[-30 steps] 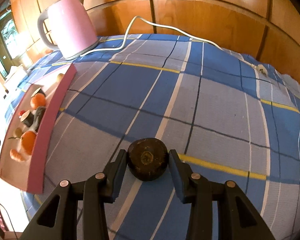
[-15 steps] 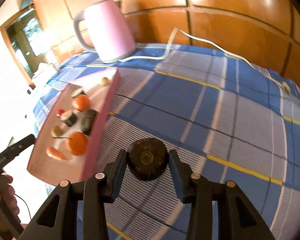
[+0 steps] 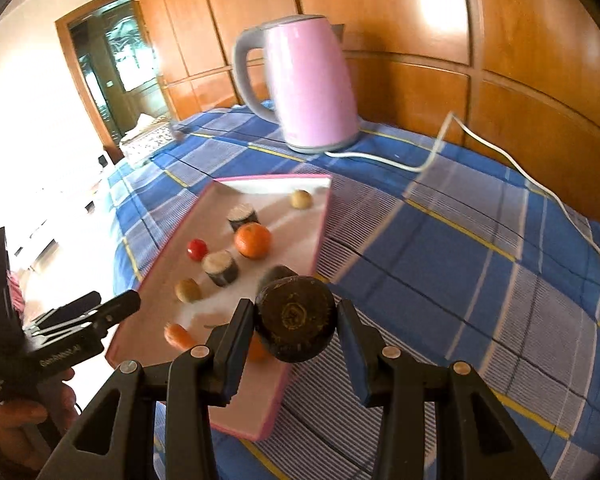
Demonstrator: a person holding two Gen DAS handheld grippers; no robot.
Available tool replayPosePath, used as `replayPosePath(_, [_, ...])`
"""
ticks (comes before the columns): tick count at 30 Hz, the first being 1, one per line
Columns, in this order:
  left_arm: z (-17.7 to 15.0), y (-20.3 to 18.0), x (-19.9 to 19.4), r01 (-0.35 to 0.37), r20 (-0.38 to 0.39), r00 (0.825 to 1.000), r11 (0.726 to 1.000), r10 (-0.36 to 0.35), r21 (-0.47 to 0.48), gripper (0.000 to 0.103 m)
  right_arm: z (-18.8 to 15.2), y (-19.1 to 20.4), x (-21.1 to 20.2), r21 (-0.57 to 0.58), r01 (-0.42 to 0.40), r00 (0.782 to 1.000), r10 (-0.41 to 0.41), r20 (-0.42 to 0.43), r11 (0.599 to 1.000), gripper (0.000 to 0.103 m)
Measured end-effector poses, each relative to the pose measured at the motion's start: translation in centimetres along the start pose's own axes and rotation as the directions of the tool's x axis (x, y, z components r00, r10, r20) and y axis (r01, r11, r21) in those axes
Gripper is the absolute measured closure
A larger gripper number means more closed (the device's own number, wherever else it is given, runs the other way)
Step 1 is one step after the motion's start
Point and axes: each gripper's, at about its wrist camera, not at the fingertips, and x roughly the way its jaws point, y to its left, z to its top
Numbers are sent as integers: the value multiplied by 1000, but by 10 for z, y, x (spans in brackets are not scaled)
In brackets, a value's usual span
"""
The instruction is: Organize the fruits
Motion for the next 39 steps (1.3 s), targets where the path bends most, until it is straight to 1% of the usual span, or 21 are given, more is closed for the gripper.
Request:
replayPosePath(4, [2,8,3,-16,-3,1000,1000,16,-22,11,13,13,7,-25,-25,1000,25,8,999,60])
replayPosePath(10, [3,15,8,-29,-11,1000,999,29,-37,11,29,32,30,-59,-57,998,57,-2,997,60])
replayPosePath(15, [1,15,13,-34,-27,999,999,33,-31,11,37,43,58,-74,-69,997,67,-39,995,59])
replayPosePath(17, [0,15,15,-37,-30,999,999,36,-27,11,35,47,64,-83,-74,996,70,-50,994,56])
replayPosePath(19, [-1,15,16,-37,-33,999,999,37,-28,11,32,48,66,-81,-78,996,74,-53,994,44])
replayPosePath(25, [-2,10,13,-33,-24,999,999,33,-8,11,24,42,65,-60,-70,996,66,-59,996,43])
replayPosePath(32, [-4,-6,6,-16,-15,1000,999,17,46,8,13,29,43,0,-21,1000,21,-20,1000,43])
replayPosePath(33, [-5,-8,4,-13,-12,1000,998,14,56,7,12,27,38,10,-7,1000,7,-12,1000,42])
replayPosePath(36, [-7,-16,-3,-6,10,1000,997,5,81,2,4,20,27,41,38,999,-38,9,998,40])
replayPosePath(39, [-8,-24,-12,4,36,999,994,-8,109,0,-4,18,12,46,107,993,-109,46,993,40])
